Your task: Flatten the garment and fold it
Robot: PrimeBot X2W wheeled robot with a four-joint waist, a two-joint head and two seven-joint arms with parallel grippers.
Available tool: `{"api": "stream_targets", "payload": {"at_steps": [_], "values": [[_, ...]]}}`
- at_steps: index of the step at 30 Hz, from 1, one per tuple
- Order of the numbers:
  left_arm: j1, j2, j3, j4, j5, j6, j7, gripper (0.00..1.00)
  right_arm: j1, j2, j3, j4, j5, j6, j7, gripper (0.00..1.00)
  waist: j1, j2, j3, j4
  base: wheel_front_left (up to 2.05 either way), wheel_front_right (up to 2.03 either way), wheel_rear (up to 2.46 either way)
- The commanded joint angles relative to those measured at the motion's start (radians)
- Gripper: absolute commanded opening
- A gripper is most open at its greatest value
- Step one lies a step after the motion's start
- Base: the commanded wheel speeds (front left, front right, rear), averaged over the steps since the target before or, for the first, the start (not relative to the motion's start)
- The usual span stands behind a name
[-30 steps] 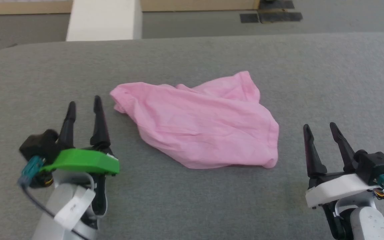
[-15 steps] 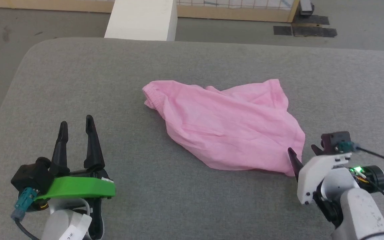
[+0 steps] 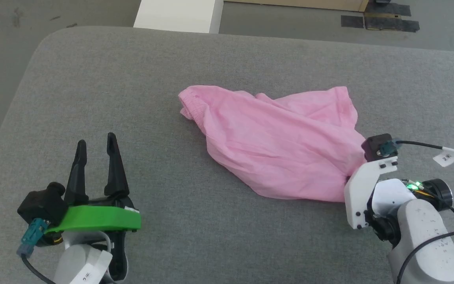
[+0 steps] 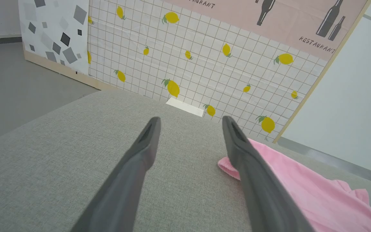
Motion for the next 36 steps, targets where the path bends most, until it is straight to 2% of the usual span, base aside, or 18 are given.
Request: {"api": "stream_targets", "payload": {"at_steps": [1,8,14,19,24,29,36], "values": [[-0.012,-0.004,0.000,-0.003,-0.001,0.005,-0.004,1.00,0.029,0.001,-0.022,0.006,-0.006,-0.002,-0.004,0.00,0.0001,0.0000,-0.001,-0.001,0.00,0.00,0.00],[-0.009,-0.004,-0.009,0.012,0.006,0.000,-0.004,1.00,0.013,0.001,-0.221,-0.049,-0.027,-0.002,-0.088,0.00,0.0001,0.0000,-0.019,-0.012,0.00,0.00,0.00],[-0.008,-0.004,-0.035,0.037,0.021,-0.019,-0.004,1.00,0.030,0.001,-0.327,-0.037,-0.060,-0.002,-0.134,0.00,0.0001,0.0000,-0.037,-0.017,0.00,0.00,0.00],[0.000,-0.004,-0.059,0.069,0.034,-0.040,-0.004,1.00,0.046,0.001,-0.336,-0.015,-0.065,-0.002,-0.170,0.00,0.0001,0.0000,-0.052,-0.026,0.00,0.00,0.00],[0.003,0.002,-0.175,0.146,0.048,-0.081,0.007,1.00,0.057,0.001,-0.320,0.006,-0.053,-0.002,-0.206,0.00,0.0001,0.0000,-0.074,-0.032,0.00,0.00,0.00],[-0.032,0.012,-0.318,0.216,-0.001,-0.096,0.123,1.00,0.071,0.001,-0.311,0.009,-0.046,-0.002,-0.223,0.00,0.0001,0.0000,-0.087,-0.033,0.00,0.00,0.00],[-0.113,0.021,-0.416,0.298,-0.090,-0.098,0.282,1.00,0.088,0.001,-0.287,-0.013,-0.029,-0.002,-0.237,0.00,0.0001,0.0000,-0.077,-0.048,0.00,0.00,0.00]]}}
